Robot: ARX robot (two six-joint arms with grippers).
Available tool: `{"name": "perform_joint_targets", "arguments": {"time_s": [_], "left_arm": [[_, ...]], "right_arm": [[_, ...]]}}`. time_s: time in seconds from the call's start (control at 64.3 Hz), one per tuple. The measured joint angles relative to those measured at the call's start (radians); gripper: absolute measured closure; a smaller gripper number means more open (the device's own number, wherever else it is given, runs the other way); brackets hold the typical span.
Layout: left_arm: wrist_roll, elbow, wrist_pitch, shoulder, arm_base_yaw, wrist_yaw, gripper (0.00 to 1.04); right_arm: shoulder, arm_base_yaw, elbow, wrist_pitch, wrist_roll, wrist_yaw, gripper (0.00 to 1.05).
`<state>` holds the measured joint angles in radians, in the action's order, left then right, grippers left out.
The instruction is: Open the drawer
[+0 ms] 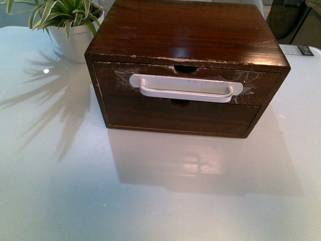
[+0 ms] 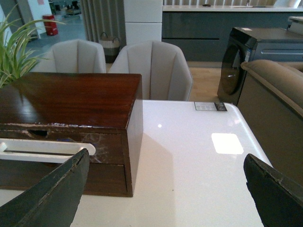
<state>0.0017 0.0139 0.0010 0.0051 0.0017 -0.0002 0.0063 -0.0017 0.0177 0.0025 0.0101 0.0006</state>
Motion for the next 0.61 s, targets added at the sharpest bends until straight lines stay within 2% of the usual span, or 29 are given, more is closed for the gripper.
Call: {"name": "perform_joint_targets", "arguments": {"time_s": [0.606], "left_arm": [[0.0, 0.0, 0.0, 0.0, 0.0, 0.0, 0.08]], "right_arm": [[0.0, 0.0, 0.0, 0.0, 0.0, 0.0, 0.09]]}}
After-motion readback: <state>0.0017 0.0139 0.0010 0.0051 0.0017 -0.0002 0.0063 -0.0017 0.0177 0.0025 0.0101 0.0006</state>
